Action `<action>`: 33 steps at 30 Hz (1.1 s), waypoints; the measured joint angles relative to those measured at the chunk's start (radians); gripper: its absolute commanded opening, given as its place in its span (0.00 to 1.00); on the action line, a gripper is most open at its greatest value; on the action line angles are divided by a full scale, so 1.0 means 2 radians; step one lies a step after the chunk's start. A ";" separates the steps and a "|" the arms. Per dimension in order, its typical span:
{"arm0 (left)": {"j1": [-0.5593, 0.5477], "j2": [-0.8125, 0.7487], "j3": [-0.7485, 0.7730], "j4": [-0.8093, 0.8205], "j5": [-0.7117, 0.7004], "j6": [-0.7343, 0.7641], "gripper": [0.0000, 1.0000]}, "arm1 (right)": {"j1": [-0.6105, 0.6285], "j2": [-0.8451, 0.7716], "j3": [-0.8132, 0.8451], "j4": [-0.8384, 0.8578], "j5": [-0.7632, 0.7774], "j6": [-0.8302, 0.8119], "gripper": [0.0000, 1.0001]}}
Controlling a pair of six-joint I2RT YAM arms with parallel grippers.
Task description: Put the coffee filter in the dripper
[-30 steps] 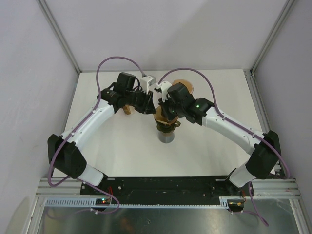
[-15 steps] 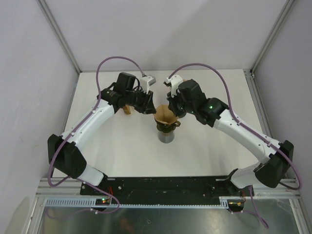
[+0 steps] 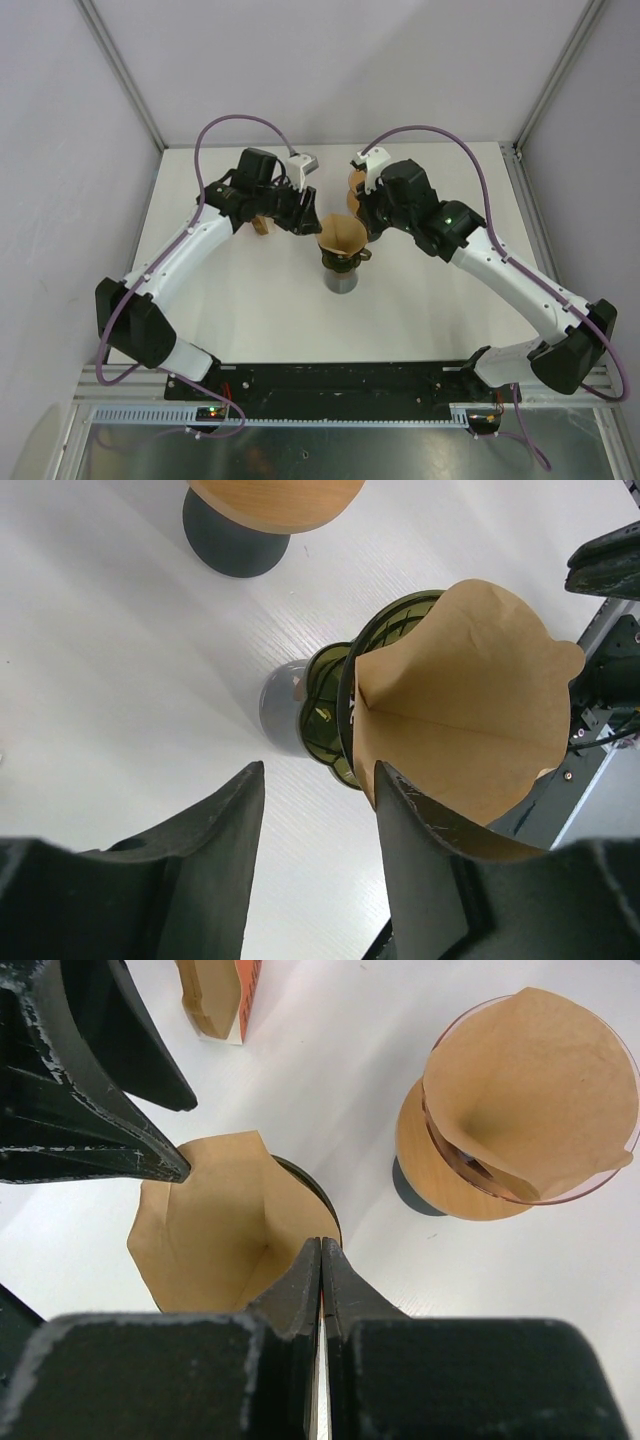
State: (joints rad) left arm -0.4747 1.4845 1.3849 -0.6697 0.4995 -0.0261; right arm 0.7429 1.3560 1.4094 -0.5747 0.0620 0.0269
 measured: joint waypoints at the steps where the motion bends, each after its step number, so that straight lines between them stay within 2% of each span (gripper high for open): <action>1: 0.000 -0.001 0.000 0.000 0.000 0.000 0.55 | -0.001 0.000 -0.001 0.000 0.001 0.000 0.00; 14: 0.000 -0.013 0.017 -0.003 -0.005 0.000 0.69 | -0.004 -0.001 -0.002 -0.004 0.001 0.000 0.00; 26: 0.000 -0.014 0.031 -0.004 -0.018 0.004 0.91 | -0.007 -0.002 -0.002 -0.006 0.002 0.000 0.00; 33: 0.014 -0.014 0.051 -0.005 -0.038 0.004 0.95 | -0.039 -0.017 -0.008 -0.008 0.007 0.003 0.00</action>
State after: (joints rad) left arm -0.4465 1.4559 1.4876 -0.6792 0.4229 -0.0177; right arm 0.6643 1.3216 1.3926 -0.5915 0.0753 0.0338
